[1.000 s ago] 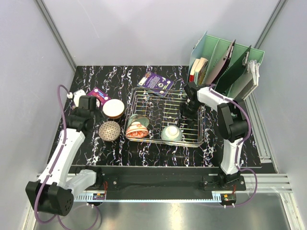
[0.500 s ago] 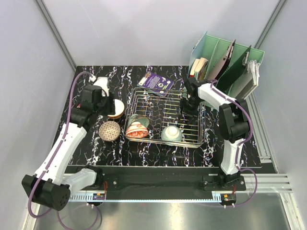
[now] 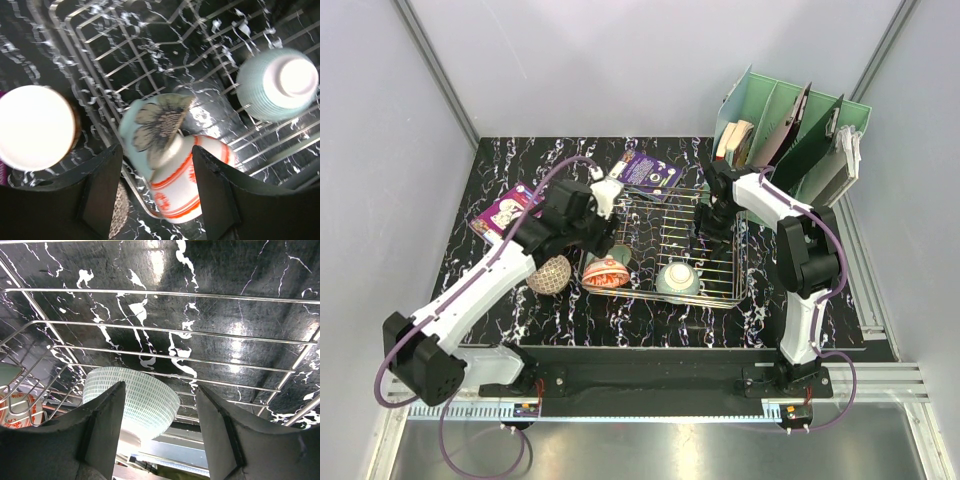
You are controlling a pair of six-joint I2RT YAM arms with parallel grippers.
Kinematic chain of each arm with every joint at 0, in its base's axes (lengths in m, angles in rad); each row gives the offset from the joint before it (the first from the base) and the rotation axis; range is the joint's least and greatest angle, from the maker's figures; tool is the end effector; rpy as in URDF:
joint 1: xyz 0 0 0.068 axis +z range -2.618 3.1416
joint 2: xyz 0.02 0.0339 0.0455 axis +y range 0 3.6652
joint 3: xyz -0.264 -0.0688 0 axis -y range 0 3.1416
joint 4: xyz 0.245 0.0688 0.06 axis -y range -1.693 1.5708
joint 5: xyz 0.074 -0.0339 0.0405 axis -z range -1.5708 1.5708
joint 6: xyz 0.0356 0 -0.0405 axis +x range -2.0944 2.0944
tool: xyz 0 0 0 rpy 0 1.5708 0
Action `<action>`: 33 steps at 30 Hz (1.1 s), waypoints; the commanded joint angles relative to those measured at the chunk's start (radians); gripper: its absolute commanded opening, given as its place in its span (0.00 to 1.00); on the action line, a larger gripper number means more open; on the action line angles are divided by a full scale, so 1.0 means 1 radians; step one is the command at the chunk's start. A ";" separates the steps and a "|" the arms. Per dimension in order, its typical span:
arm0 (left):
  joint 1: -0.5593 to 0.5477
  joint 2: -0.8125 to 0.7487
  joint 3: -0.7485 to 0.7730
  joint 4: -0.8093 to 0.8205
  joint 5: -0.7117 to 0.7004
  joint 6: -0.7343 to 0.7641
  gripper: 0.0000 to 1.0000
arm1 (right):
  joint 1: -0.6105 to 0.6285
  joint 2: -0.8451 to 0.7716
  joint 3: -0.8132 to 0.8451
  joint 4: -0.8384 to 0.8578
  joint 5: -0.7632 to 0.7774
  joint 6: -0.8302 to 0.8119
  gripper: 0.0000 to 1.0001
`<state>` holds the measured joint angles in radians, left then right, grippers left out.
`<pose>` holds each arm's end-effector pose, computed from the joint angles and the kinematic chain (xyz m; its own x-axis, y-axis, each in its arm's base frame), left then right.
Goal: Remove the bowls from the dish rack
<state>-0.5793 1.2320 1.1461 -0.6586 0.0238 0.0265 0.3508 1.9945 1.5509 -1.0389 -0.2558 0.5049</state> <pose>0.2189 -0.1442 0.3270 -0.5520 0.3927 -0.7356 0.5768 0.8169 0.0034 0.3586 0.1408 0.1952 -0.9897 0.1362 0.0447 0.1432 0.9540 0.2632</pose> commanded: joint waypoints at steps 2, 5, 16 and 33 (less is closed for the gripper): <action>-0.063 0.035 0.053 0.019 0.010 0.033 0.62 | 0.007 -0.010 -0.005 0.020 -0.019 0.017 0.66; -0.077 0.066 0.043 0.022 -0.007 0.036 0.62 | 0.007 -0.011 -0.017 0.028 -0.022 0.017 0.66; -0.093 0.150 0.021 0.025 -0.151 0.073 0.61 | 0.007 -0.003 -0.035 0.037 -0.028 0.015 0.67; -0.094 0.273 0.041 0.051 -0.242 0.084 0.29 | 0.007 0.027 -0.051 0.048 -0.040 -0.022 0.65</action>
<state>-0.6781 1.4883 1.1522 -0.6266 -0.2054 0.1177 0.3508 2.0075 1.5024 -1.0069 -0.2802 0.5045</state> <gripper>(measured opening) 0.398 0.654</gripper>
